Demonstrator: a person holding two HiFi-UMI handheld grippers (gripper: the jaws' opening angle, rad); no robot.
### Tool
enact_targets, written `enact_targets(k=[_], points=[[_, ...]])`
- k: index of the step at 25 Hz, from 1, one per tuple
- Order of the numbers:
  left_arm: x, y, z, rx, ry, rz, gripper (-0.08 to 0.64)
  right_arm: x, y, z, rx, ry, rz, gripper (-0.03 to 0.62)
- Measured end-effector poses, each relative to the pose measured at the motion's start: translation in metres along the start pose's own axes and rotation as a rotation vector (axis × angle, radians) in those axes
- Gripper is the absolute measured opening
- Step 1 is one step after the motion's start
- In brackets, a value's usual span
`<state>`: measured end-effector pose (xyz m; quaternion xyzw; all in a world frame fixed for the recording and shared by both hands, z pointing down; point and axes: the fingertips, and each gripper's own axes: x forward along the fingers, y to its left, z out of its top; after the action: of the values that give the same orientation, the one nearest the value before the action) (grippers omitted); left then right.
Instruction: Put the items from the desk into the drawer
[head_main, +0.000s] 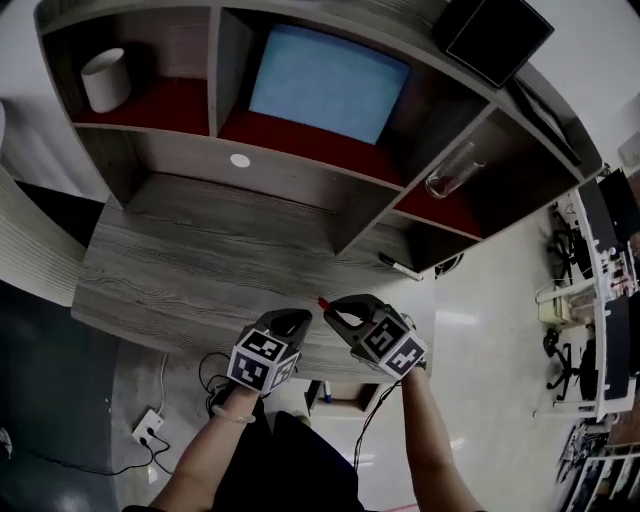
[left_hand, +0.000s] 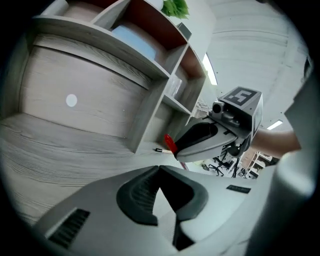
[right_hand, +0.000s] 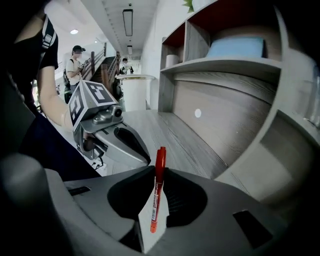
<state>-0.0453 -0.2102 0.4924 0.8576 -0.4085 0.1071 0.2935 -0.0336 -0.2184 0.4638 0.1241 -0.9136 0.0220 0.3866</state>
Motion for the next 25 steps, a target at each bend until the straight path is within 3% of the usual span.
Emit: enact_targets(k=[8, 25], points=[[0.010, -0.057, -0.033, 0.045, 0.028, -0.051, 0.002, -0.033, 0.040, -0.059, 0.057, 0.010, -0.040, 0.067], [0.027, -0.155, -0.087, 0.071, 0.062, -0.064, 0.002, -0.094, 0.084, -0.141, 0.102, -0.001, -0.056, 0.067]])
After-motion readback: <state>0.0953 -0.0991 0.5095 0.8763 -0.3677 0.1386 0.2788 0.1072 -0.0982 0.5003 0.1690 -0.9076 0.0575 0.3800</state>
